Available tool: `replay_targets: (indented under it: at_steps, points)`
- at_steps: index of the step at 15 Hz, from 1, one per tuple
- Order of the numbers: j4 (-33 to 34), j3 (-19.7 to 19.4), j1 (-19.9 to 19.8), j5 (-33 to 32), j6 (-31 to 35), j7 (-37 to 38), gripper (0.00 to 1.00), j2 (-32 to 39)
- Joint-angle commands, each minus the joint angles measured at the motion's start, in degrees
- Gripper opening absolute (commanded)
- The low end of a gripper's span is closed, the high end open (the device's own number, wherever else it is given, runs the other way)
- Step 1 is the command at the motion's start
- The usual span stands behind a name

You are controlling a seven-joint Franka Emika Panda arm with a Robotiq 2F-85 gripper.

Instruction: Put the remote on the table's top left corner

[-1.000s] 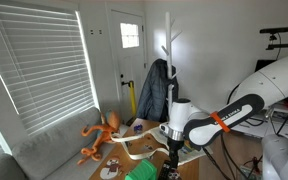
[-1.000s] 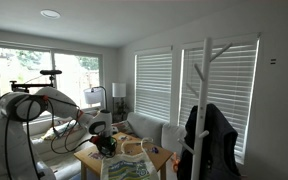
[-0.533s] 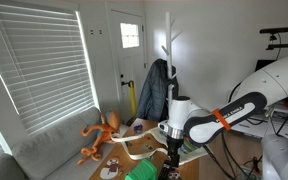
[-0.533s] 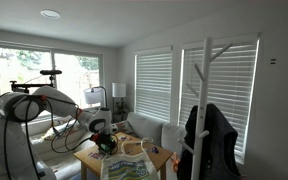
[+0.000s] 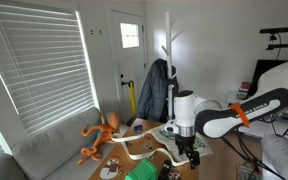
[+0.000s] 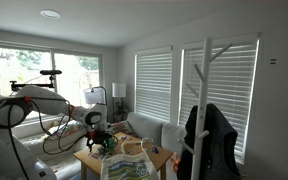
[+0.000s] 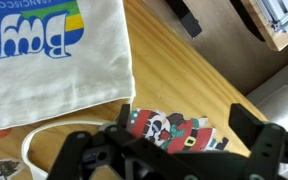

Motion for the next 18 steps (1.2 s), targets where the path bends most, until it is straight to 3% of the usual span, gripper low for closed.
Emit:
replay_targets:
  at_steps: [1, 4, 5, 7, 10, 15, 18]
  points:
    - [0.1, -0.2, 0.2, -0.3, -0.1, -0.1, 1.0, -0.5]
    - [0.1, -0.3, 0.3, -0.4, -0.1, -0.3, 1.0, -1.1]
    - [-1.1, -1.3, 1.2, 1.6, 4.3, -2.3, 1.0, -1.5]
    - [-1.8, -1.1, 0.2, -1.7, 10.5, -3.6, 1.0, -1.3]
    - [-1.7, -3.1, 0.9, -1.1, 15.7, -9.1, 1.0, 0.9]
    - [0.2, -6.6, 2.8, 1.7, 13.5, -26.2, 1.0, 5.8]
    - [0.5, -5.0, 1.9, 0.6, 15.9, -30.7, 1.0, 7.8]
